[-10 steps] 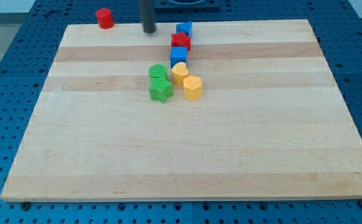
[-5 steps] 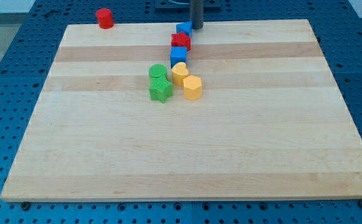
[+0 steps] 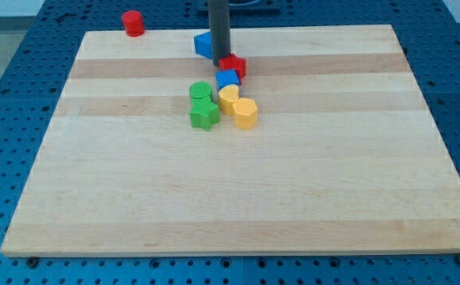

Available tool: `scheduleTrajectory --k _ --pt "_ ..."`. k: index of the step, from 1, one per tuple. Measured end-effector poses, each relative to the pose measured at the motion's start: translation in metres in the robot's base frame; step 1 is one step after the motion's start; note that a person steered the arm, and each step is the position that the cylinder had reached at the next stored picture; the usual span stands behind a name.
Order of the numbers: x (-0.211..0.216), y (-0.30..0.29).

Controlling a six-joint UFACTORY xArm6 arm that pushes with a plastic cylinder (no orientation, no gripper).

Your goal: Move the red star and the blue cube towards down

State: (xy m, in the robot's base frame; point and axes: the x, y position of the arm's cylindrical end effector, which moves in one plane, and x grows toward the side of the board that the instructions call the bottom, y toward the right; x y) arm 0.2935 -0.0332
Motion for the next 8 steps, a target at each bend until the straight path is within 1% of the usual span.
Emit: scheduleTrajectory --k 2,3,4,5,6,7,8 --pt "0.032 -0.017" --pt "0.020 -0.003" --pt "0.019 -0.040" --pt "0.038 -0.079" --pt "0.070 -0.060" --pt "0.073 -0.033" --pt "0.073 -0.021"
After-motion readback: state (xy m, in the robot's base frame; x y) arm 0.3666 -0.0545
